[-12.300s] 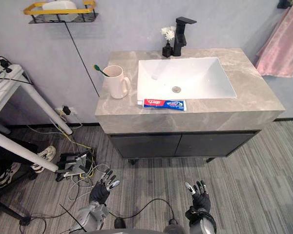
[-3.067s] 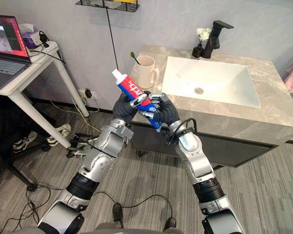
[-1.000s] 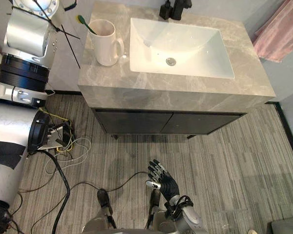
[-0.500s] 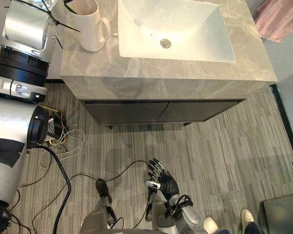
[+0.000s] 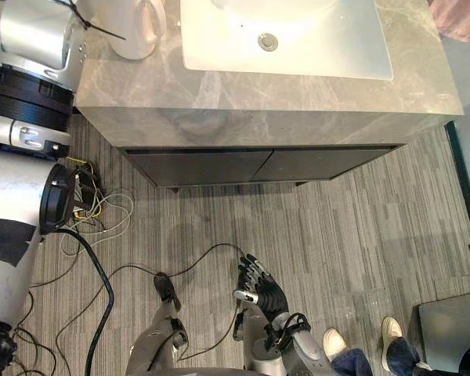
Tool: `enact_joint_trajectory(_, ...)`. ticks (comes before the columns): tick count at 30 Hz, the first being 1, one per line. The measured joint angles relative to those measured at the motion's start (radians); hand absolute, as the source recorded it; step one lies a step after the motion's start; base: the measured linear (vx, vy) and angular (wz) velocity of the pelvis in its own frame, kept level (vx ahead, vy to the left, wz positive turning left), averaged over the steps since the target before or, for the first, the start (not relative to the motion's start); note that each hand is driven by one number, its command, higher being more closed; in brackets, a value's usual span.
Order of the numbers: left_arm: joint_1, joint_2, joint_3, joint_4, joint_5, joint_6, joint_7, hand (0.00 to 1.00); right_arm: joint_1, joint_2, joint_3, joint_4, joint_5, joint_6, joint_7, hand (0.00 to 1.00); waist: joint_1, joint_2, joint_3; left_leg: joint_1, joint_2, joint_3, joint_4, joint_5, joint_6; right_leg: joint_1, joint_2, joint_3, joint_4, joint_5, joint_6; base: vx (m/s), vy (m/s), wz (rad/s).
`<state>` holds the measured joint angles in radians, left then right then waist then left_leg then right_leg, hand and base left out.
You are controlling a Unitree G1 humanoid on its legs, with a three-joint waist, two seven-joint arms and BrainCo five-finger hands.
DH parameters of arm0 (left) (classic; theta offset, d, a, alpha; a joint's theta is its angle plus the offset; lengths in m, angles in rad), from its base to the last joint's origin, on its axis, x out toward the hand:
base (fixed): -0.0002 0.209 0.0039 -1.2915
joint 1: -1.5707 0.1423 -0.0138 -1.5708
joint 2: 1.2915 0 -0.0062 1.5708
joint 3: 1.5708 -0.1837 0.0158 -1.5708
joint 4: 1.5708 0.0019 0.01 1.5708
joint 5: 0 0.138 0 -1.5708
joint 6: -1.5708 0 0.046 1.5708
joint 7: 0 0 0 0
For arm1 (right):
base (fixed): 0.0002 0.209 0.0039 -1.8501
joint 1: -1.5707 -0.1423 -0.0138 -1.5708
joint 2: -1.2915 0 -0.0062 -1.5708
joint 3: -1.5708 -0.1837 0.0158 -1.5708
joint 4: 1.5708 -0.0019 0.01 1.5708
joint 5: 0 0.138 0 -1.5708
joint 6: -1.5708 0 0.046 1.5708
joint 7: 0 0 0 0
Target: Organize washtable
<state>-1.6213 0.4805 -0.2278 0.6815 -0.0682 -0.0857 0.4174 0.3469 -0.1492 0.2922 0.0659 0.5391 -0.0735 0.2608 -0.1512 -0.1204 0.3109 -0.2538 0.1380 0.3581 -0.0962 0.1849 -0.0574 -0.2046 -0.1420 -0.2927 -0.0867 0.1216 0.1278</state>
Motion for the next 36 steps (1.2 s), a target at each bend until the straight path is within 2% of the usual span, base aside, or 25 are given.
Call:
enact_joint_trajectory(12,0.000,0.002,0.000,0.026,-0.011,0.000,0.001,1.00,0.000,-0.018,0.000,0.007,0.000,-0.017,0.000,0.00,0.001,0.001,0.026,-0.010,-0.002,-0.001,0.000,0.000,0.000,-0.011,0.000,-0.008,0.010,-0.001,-0.001,0.00,0.000,0.00)
enact_joint_trajectory(22,0.000,0.003,0.000,0.026,-0.019,0.000,0.001,1.00,0.000,-0.026,0.001,0.011,0.000,-0.018,0.000,0.00,0.001,0.003,0.030,-0.011,-0.002,-0.004,0.000,0.000,0.000,-0.011,-0.001,-0.012,0.014,-0.001,-0.001,0.00,0.000,0.00)
enact_joint_trajectory(29,0.000,0.003,0.002,0.026,-0.021,-0.003,0.002,1.00,0.000,-0.036,0.002,0.032,0.000,-0.020,0.000,0.00,0.002,0.005,0.065,-0.013,-0.003,-0.012,0.000,0.003,0.004,-0.010,-0.001,-0.021,0.018,-0.001,-0.001,0.00,0.000,0.01)
enact_joint_trajectory(36,0.014,-0.007,0.005,0.026,-0.021,-0.007,0.002,1.00,0.000,-0.037,0.002,0.032,0.000,-0.020,0.000,0.00,0.002,0.006,0.067,-0.013,-0.004,-0.019,0.001,0.004,0.004,-0.006,-0.001,-0.034,0.019,-0.001,-0.001,0.02,-0.005,0.02)
